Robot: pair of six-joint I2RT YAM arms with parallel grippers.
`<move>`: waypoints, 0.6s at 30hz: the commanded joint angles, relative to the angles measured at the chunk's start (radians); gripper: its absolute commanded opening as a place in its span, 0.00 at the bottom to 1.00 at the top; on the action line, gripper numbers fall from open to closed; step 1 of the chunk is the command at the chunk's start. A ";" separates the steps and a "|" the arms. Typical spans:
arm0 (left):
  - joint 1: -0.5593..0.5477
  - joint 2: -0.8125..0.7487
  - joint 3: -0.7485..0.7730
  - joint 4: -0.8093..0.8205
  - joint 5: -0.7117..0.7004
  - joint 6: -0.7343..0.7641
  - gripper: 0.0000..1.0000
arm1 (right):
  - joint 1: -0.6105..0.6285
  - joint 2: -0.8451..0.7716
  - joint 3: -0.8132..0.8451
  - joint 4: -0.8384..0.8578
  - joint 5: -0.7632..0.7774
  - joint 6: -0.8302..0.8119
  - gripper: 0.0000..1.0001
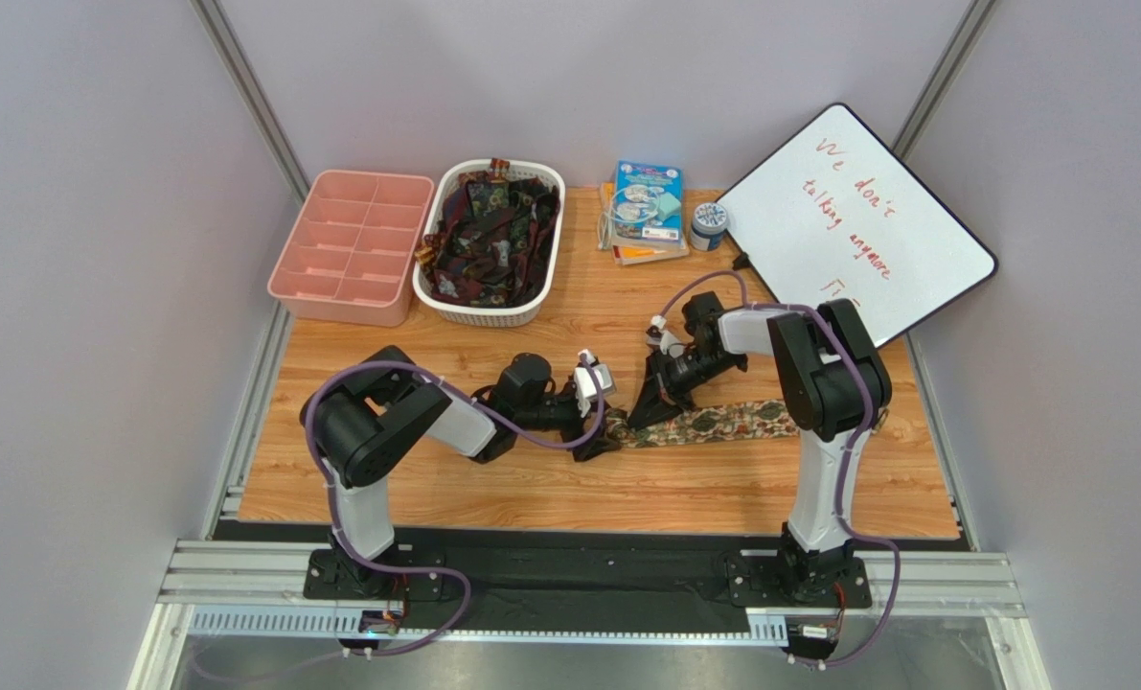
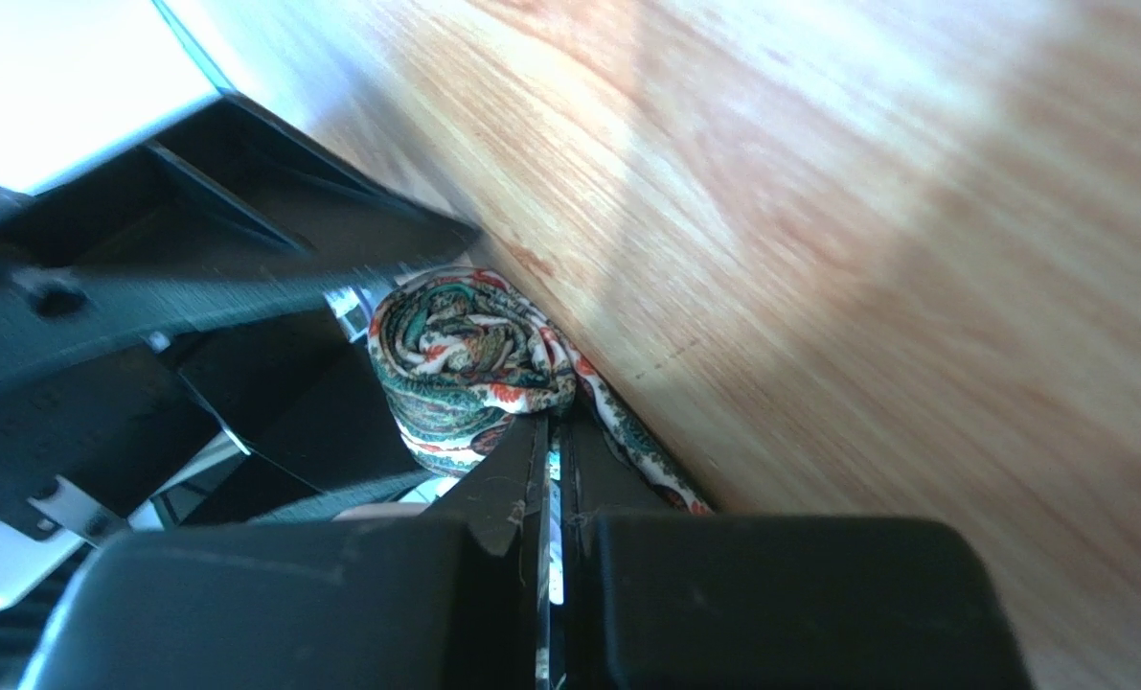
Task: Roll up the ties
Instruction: Close the tie at the center of the board.
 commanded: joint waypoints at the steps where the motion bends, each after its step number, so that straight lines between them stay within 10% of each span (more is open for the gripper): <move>1: -0.039 0.040 0.038 0.043 -0.019 0.026 0.68 | 0.010 0.066 -0.010 0.075 0.158 -0.011 0.00; 9: -0.050 -0.044 0.081 -0.345 -0.082 0.286 0.18 | -0.002 -0.007 0.065 0.010 0.097 -0.042 0.14; 13: -0.050 -0.059 0.134 -0.493 -0.122 0.346 0.16 | -0.019 -0.093 0.074 -0.041 0.060 -0.054 0.39; 18: -0.051 -0.038 0.197 -0.600 -0.149 0.379 0.17 | -0.013 -0.159 0.048 -0.061 0.026 -0.034 0.41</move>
